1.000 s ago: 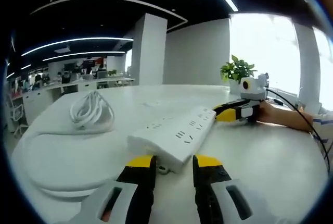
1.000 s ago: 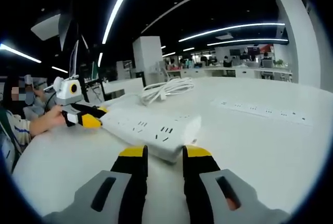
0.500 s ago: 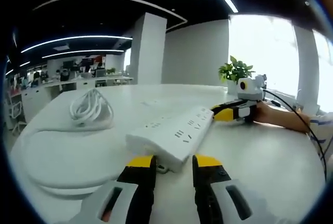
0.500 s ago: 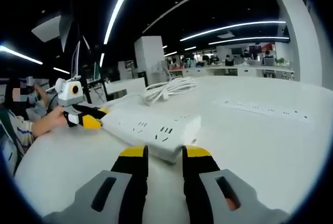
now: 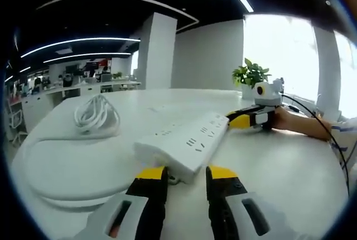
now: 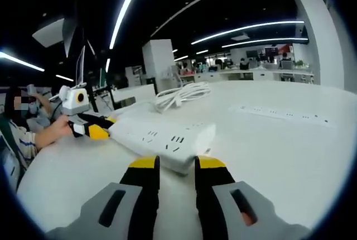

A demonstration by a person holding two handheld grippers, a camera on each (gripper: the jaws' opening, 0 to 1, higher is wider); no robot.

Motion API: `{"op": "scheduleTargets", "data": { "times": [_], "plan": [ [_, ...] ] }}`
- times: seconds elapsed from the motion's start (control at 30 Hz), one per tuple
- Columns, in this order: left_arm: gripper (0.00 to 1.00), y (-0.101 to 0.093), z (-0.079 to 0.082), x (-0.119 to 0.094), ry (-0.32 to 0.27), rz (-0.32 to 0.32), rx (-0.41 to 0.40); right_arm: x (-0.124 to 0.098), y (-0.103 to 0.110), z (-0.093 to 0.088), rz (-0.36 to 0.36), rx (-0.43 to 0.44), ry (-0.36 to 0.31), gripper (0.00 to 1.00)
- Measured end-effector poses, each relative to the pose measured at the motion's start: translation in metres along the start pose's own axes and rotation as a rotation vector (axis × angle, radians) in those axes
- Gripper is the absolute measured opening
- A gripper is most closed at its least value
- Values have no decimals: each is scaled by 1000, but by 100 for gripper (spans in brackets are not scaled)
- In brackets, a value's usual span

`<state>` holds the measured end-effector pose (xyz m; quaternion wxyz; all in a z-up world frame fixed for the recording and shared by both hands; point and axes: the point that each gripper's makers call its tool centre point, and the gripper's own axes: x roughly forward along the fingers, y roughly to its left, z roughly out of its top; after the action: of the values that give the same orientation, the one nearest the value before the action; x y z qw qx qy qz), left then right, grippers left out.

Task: Straighten the power strip on the desk, plug the charger into it

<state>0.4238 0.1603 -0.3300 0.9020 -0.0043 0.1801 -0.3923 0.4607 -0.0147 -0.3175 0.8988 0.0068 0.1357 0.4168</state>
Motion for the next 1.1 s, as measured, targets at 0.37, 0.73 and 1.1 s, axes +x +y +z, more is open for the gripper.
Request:
{"op": "scheduleTargets", "data": {
  "times": [0.37, 0.73, 1.1],
  "plan": [
    [27, -3, -3, -5, 9, -5, 20, -7, 7, -2, -5, 5, 1, 23],
    [23, -4, -6, -10, 37, -18, 50, -15, 17, -5, -11, 20, 3, 23],
    [24, -8, -9, -13, 36, -24, 53, -23, 24, -7, -17, 29, 2, 22]
  ]
}}
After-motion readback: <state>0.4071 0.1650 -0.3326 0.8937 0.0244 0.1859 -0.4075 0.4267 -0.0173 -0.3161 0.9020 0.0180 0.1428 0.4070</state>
